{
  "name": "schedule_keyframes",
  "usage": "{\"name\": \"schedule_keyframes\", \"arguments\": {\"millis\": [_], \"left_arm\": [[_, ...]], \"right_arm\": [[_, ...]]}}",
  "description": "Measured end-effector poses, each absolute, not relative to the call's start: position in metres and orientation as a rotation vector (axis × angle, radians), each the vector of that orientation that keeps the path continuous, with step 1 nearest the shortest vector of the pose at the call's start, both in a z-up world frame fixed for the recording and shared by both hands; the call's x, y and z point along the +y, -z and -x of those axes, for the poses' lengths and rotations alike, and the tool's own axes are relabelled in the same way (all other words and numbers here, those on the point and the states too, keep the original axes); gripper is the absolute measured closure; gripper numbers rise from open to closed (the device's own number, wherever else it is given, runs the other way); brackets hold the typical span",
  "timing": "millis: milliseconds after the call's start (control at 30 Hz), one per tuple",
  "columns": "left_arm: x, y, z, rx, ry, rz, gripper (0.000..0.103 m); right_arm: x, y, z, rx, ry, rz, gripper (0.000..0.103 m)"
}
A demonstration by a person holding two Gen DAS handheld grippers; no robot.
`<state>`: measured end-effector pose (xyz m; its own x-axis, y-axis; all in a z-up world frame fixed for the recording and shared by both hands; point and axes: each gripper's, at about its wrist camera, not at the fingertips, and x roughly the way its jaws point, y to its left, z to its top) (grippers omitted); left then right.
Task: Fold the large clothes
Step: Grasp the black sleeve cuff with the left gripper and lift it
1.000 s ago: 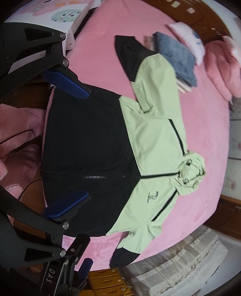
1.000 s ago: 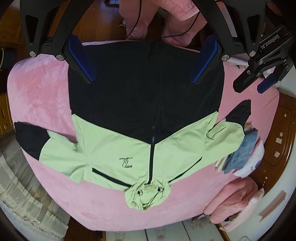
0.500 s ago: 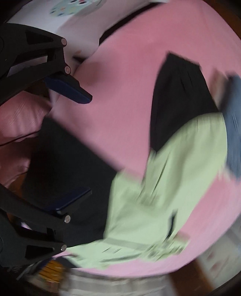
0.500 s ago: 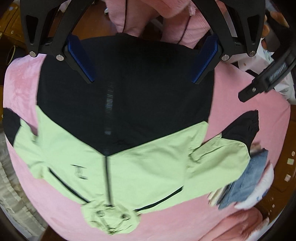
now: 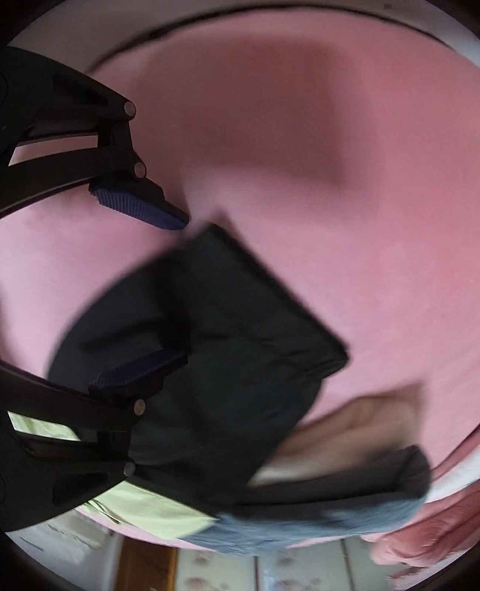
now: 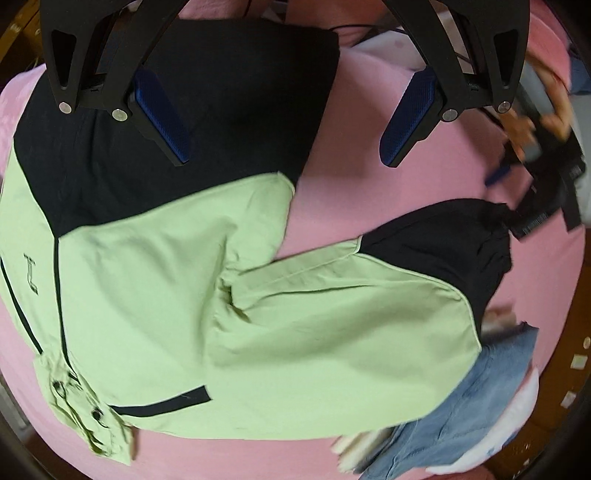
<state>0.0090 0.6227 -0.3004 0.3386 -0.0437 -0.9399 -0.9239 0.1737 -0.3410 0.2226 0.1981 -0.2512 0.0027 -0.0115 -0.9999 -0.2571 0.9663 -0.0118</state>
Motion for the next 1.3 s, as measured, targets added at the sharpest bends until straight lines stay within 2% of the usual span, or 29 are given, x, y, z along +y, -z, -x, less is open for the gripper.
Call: {"name": "schedule_keyframes", "arguments": {"millis": [100, 167, 267, 300, 333, 467, 600, 833, 1033, 1100, 1200, 1300], "left_arm": [[0.635, 0.314, -0.009, 1.015, -0.822, 1.221, 0.038], [0.638, 0.315, -0.008, 0.986, -0.813, 1.193, 0.042], [0.644, 0.317, 0.003, 0.925, -0.825, 1.189, 0.063], [0.649, 0.318, 0.009, 0.885, -0.831, 1.211, 0.076], [0.648, 0.317, 0.013, 0.852, -0.836, 1.229, 0.082], [0.654, 0.31, 0.014, 0.828, -0.862, 1.176, 0.086], [0.652, 0.277, 0.008, 0.729, -0.84, 1.087, 0.088], [0.558, 0.152, -0.044, 0.546, -0.741, 0.832, 0.089], [0.436, 0.059, -0.104, 0.45, -0.507, 0.605, 0.089], [0.38, 0.039, -0.148, 0.436, -0.396, 0.543, 0.089], [0.306, 0.028, -0.184, 0.451, -0.254, 0.447, 0.089], [0.23, 0.04, -0.221, 0.512, -0.136, 0.401, 0.089]], "right_arm": [[0.197, 0.263, -0.225, 1.573, -0.151, 0.196, 0.0], [0.194, 0.268, -0.226, 1.592, -0.13, 0.171, 0.0], [0.192, 0.274, -0.226, 1.598, -0.12, 0.142, 0.0], [0.192, 0.276, -0.226, 1.587, -0.11, 0.133, 0.0], [0.191, 0.276, -0.226, 1.581, -0.111, 0.13, 0.0], [0.189, 0.275, -0.224, 1.58, -0.137, 0.1, 0.0], [0.177, 0.268, -0.223, 1.557, -0.183, 0.044, 0.0], [0.112, 0.25, -0.232, 1.476, -0.166, -0.106, 0.0], [0.0, 0.233, -0.247, 1.386, -0.086, -0.228, 0.0], [-0.05, 0.226, -0.251, 1.341, -0.043, -0.251, 0.0], [-0.107, 0.216, -0.259, 1.26, 0.025, -0.256, 0.0], [-0.169, 0.213, -0.267, 1.192, 0.088, -0.263, 0.0]]}}
